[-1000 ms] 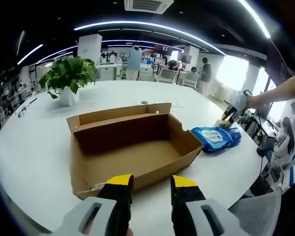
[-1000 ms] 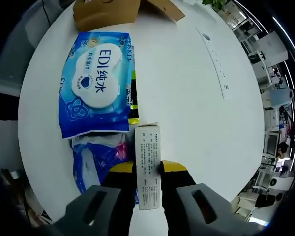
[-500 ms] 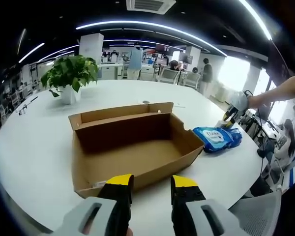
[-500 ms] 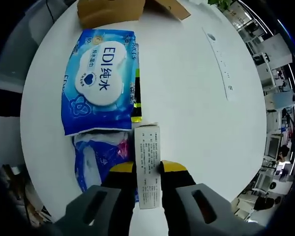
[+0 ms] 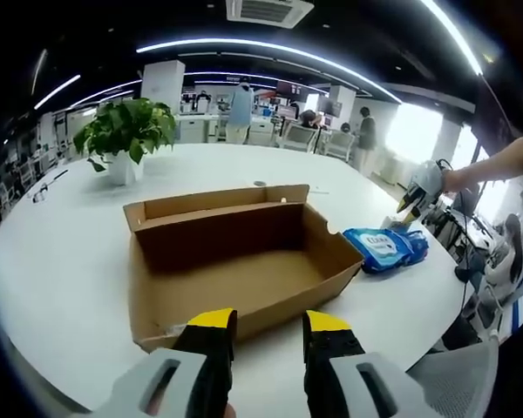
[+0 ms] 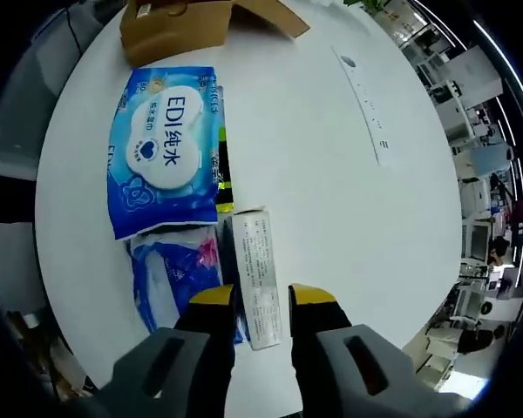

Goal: Operate the shoe box by opening the lid, removing the specified soft item, and placing it in the target area until the item is outside and the box remains undamaged.

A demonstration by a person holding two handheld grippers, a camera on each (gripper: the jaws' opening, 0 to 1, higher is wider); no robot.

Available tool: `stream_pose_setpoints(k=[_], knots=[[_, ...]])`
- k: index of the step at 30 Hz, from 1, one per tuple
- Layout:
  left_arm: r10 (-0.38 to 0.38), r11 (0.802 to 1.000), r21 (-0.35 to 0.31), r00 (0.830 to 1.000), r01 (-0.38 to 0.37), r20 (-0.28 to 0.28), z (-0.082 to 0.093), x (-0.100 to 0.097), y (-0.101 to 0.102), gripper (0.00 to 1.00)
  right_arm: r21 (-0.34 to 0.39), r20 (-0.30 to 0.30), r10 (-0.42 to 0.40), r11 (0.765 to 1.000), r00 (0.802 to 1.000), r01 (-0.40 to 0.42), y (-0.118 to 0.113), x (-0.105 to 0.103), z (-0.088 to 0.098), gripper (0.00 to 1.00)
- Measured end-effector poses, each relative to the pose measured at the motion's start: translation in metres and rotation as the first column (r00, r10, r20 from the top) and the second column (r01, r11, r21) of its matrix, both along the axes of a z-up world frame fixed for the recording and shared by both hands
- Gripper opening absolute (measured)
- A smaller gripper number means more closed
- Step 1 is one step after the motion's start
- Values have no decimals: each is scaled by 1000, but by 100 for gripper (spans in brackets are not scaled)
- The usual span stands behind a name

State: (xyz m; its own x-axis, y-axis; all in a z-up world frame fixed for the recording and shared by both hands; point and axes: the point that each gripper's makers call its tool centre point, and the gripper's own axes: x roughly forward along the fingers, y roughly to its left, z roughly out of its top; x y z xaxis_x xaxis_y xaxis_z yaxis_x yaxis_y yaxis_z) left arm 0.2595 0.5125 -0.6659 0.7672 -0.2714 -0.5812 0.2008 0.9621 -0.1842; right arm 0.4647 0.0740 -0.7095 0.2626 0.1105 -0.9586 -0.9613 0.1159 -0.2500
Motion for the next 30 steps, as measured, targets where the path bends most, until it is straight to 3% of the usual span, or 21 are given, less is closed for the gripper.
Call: stream_pose_setpoints(k=[10, 13, 30], knots=[[-30, 999, -18, 999, 31, 18, 3, 2, -4, 31, -28, 25, -24, 999, 999, 24, -11, -13, 13, 22], [-37, 999, -23, 999, 37, 19, 1, 0, 1, 30, -17, 55, -47, 999, 997, 48, -11, -14, 22, 22], [-56, 998, -34, 998, 57, 41, 6, -15, 20, 30, -22, 77, -77, 997, 994, 79, -4, -37, 42, 24]])
